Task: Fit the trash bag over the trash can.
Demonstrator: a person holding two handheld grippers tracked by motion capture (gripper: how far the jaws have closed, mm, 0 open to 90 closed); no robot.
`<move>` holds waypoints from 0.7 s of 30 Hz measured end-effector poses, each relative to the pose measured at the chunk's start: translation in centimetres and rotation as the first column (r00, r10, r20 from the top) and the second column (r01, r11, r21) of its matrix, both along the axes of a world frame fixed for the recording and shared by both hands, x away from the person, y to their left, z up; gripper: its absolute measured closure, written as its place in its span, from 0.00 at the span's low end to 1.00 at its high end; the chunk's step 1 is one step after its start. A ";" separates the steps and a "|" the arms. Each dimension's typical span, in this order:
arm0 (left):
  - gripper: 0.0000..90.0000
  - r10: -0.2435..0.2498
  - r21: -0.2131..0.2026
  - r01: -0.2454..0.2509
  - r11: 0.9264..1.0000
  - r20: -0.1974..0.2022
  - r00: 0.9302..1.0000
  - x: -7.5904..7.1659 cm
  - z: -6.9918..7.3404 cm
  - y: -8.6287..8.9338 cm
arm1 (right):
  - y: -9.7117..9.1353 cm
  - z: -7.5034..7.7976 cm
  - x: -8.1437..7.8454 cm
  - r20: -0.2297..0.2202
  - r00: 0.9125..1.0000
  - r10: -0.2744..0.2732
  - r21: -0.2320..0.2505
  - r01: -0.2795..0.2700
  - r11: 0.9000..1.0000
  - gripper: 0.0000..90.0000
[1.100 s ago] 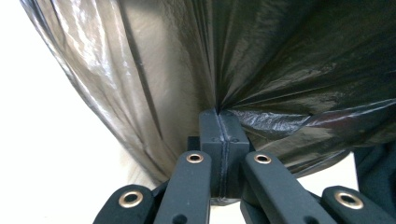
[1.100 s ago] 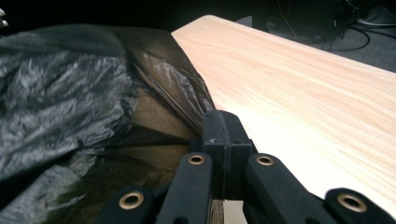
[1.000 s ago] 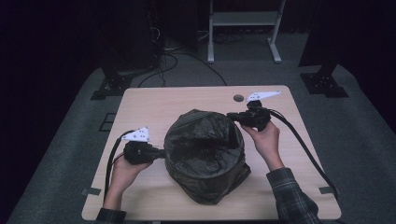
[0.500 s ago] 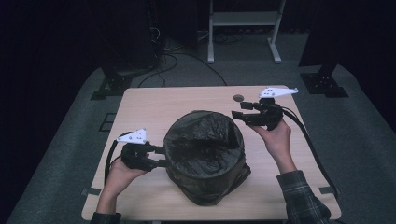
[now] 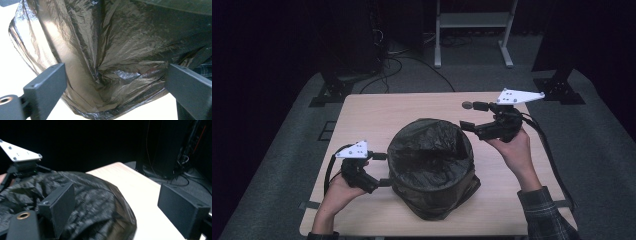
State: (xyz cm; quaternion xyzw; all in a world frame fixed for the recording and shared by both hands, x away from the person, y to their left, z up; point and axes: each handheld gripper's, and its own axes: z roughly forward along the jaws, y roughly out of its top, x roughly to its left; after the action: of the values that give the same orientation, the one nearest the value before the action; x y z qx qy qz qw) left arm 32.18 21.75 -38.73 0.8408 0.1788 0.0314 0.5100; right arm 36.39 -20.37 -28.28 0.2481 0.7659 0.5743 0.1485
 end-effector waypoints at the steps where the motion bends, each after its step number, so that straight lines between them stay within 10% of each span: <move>1: 0.01 0.004 -0.002 -0.004 1.000 0.004 1.000 -0.1 0.0 0.0 | 0.2 0.2 -0.2 -0.002 1.000 0.008 0.001 -0.008 1.000 0.13; 8: 0.00 0.006 -0.002 -0.006 1.000 0.007 1.000 -0.4 -0.4 -0.3 | 1.8 1.2 -1.2 -0.003 0.996 0.086 -0.060 -0.086 0.994 0.01; 21: 0.00 0.006 0.007 -0.006 1.000 0.018 1.000 -0.9 -0.9 -0.7 | 7.0 1.0 -1.3 -0.079 0.970 0.232 -0.334 -0.245 0.910 0.00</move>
State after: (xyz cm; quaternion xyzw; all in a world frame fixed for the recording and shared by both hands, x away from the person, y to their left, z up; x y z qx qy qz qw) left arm 31.27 21.09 -39.59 0.8418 0.1766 0.0410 0.5084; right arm 35.10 -13.37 -27.23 0.1341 0.8809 0.4419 0.1036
